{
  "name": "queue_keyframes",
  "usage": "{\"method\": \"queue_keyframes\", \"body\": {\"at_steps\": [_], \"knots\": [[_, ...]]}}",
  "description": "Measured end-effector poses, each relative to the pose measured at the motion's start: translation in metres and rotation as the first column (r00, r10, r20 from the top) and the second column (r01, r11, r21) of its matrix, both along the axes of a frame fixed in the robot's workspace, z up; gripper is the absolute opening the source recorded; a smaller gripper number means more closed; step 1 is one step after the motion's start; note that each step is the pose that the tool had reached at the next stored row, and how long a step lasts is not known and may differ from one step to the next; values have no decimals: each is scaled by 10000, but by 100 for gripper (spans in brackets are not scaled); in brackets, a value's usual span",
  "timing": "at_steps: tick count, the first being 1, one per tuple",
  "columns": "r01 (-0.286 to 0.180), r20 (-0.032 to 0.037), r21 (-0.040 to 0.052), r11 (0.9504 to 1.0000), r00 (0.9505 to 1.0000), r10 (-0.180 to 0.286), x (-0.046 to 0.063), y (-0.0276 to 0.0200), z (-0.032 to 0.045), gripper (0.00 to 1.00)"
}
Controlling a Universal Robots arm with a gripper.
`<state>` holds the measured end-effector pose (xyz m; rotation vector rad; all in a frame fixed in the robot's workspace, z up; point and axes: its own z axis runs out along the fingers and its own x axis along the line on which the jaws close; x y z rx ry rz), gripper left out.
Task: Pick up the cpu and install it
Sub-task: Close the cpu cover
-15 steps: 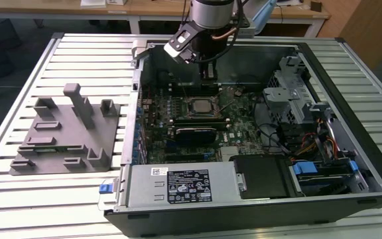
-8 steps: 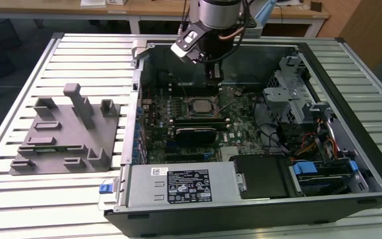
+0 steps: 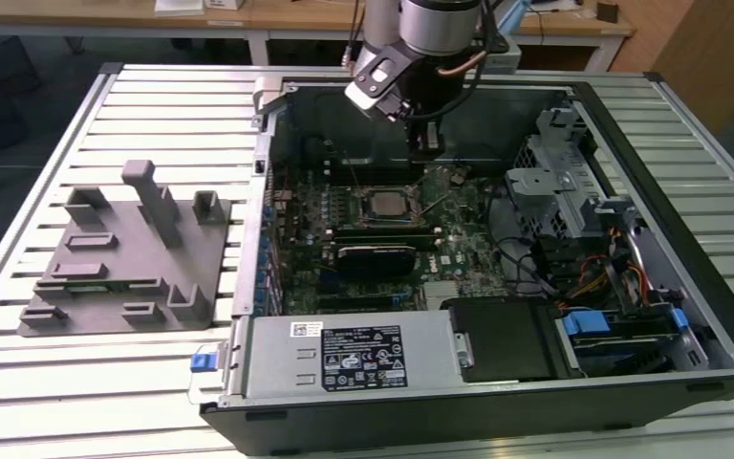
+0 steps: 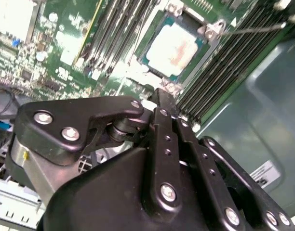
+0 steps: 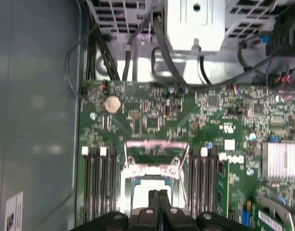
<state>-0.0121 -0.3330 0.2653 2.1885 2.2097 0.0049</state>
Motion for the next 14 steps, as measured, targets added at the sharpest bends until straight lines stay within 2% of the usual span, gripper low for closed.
{"method": "queue_keyframes", "body": {"at_steps": [6,14], "knots": [[-1,-18,2,10000,10000,1,210,0,2,11],[-2,-17,3,10000,10000,2,246,0,1,11]]}}
